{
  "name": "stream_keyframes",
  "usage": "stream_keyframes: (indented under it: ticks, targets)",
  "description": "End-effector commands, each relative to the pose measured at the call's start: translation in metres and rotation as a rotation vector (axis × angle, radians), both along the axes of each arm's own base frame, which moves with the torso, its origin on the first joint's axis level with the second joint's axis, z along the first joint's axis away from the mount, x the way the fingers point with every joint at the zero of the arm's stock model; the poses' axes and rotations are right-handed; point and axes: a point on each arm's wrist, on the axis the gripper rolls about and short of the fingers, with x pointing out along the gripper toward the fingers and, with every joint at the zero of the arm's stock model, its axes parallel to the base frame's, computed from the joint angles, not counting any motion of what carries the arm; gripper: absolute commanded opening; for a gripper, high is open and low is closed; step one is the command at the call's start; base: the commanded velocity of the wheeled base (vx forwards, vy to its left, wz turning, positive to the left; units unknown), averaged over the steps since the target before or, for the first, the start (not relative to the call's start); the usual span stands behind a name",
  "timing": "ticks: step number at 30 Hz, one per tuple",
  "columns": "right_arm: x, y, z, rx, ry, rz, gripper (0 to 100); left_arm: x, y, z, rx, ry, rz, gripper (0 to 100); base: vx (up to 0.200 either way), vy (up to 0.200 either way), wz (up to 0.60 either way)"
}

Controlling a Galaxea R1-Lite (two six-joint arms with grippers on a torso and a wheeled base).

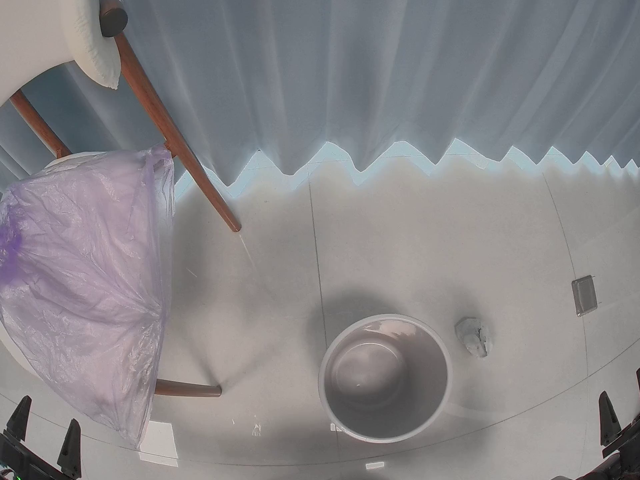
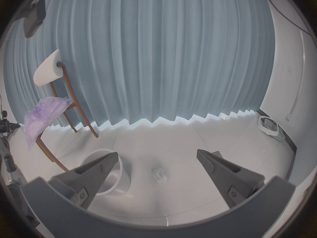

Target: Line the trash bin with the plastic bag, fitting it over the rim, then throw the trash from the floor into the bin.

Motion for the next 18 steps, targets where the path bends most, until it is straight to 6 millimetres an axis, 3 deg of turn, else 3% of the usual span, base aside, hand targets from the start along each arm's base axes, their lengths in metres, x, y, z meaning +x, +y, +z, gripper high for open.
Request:
stream_keyframes:
  ticks: [1, 14, 16, 17, 18]
  targets:
    - [0.0, 0.0, -0.005, 0.0, 0.001, 0.0, 100, 0.0, 0.0, -0.005, 0.002, -0.001, 0.003, 100, 0.0, 0.0, 0.0]
    - [0.0, 0.0, -0.005, 0.0, 0.001, 0.0, 100, 0.0, 0.0, -0.004, 0.012, -0.013, -0.011, 100, 0.0, 0.0, 0.0]
    - [0.0, 0.0, -0.005, -0.001, 0.001, 0.0, 100, 0.0, 0.0, 0.005, 0.023, -0.1, -0.005, 100, 0.0, 0.0, 0.0]
    - [0.0, 0.0, -0.005, 0.0, 0.001, -0.001, 100, -0.005, -0.001, 0.026, 0.076, -0.303, 0.0, 100, 0.0, 0.0, 0.0]
    - [0.0, 0.0, -0.005, 0.0, 0.001, 0.002, 100, -0.005, -0.001, 0.026, 0.081, -0.311, 0.001, 100, 0.0, 0.0, 0.0]
